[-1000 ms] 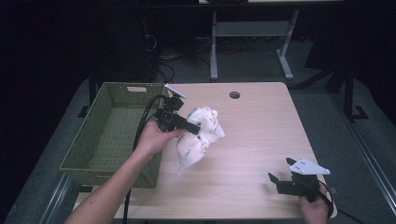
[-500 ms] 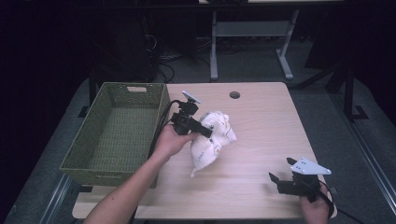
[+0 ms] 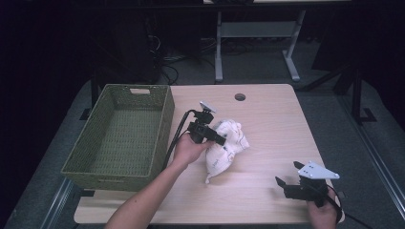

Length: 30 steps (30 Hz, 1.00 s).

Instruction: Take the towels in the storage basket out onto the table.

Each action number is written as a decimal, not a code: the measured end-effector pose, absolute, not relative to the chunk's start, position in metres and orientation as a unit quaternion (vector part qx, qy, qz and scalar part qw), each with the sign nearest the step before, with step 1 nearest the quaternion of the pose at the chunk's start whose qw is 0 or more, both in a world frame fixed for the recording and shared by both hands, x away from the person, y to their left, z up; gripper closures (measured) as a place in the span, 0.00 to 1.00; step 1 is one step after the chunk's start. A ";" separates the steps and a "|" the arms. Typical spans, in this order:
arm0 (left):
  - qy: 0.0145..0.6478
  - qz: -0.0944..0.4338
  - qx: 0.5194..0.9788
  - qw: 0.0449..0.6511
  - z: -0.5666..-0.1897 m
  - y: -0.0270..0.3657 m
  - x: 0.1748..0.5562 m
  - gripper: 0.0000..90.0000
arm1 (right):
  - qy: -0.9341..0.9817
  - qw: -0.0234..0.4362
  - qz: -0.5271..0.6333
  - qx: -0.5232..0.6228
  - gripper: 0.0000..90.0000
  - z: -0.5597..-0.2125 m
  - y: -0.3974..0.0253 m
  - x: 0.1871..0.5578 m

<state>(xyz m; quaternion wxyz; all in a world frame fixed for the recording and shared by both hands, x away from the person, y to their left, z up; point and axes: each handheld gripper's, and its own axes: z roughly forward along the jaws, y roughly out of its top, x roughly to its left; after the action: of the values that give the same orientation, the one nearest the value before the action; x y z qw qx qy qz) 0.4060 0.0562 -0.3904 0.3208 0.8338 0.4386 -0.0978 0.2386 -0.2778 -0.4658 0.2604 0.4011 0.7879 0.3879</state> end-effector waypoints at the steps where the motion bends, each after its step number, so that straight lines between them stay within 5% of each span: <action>1: 0.445 -0.099 0.829 0.324 -0.394 0.054 0.406 0.76 | 0.788 0.261 0.387 0.401 0.15 -0.466 -0.278 0.239; 16: 0.454 -0.087 0.831 0.310 -0.422 0.035 0.413 0.72 | 0.788 0.259 0.389 0.401 0.15 -0.466 -0.278 0.239; 24: 0.449 -0.097 0.823 0.335 -0.420 0.031 0.410 0.54 | 0.788 0.257 0.388 0.402 0.15 -0.466 -0.278 0.240; 30: 0.445 -0.084 0.825 0.338 -0.416 0.034 0.409 0.49 | 0.787 0.257 0.391 0.402 0.15 -0.465 -0.278 0.238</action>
<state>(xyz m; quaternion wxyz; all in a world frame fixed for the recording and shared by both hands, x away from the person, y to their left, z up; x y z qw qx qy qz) 0.4086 0.0335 -0.4155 0.3376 0.8250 0.4454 -0.0836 0.2377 -0.2780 -0.4653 0.2575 0.4020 0.7869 0.3911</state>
